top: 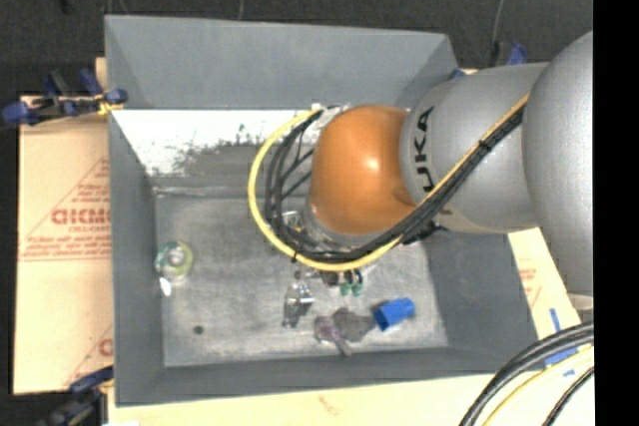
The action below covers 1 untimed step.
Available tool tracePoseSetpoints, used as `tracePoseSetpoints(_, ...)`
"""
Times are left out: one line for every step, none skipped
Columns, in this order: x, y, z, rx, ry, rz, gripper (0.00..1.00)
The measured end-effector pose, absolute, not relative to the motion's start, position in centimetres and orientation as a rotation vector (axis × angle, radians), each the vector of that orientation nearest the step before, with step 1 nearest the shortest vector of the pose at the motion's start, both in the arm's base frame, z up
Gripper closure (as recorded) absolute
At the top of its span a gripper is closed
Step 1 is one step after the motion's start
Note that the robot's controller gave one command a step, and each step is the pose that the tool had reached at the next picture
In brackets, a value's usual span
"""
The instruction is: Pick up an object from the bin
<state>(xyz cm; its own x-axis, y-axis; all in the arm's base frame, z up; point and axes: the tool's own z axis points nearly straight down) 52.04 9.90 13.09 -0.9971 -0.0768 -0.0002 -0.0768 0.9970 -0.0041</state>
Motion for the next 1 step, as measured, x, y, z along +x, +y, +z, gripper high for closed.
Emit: tracePoseSetpoints(50.50, 2.08, 11.96, -0.240, 3.134, -0.007, 0.00)
